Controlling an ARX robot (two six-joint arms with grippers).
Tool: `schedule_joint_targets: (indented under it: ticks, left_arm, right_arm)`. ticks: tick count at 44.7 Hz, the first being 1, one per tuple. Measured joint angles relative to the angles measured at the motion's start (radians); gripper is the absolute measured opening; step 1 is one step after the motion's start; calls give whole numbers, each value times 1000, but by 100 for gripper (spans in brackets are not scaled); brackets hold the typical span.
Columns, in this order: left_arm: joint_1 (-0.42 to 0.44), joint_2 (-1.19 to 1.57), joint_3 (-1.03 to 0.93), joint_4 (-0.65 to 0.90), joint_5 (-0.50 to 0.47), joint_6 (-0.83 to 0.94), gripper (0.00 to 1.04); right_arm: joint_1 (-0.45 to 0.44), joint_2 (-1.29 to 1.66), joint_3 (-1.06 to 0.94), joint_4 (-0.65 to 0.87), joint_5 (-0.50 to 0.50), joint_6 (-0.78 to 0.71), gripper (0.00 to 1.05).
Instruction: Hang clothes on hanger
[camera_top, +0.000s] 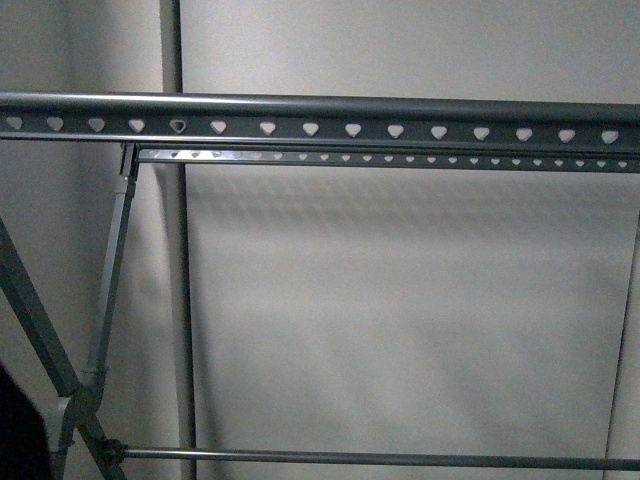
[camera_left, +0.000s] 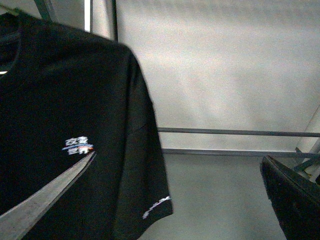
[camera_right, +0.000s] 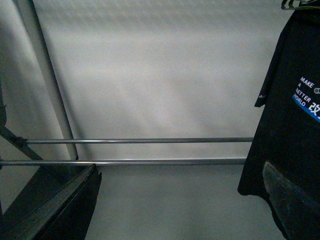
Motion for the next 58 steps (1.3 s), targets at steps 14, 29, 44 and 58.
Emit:
schedule_joint_targets:
  ticks: [14, 29, 44, 58]
  left_arm:
    - [0, 0, 0, 0, 0, 0, 98]
    - [215, 722, 338, -8, -70, -447, 98]
    - [226, 1177, 638, 127, -305, -771, 98]
    - [305, 1335, 806, 72, -282, -860, 98]
  right_arm:
    - [0, 0, 0, 0, 0, 0, 97]
    - [0, 0, 0, 0, 0, 0, 97]
    - [0, 0, 0, 0, 0, 0, 97]
    - [0, 0, 0, 0, 0, 0, 97]
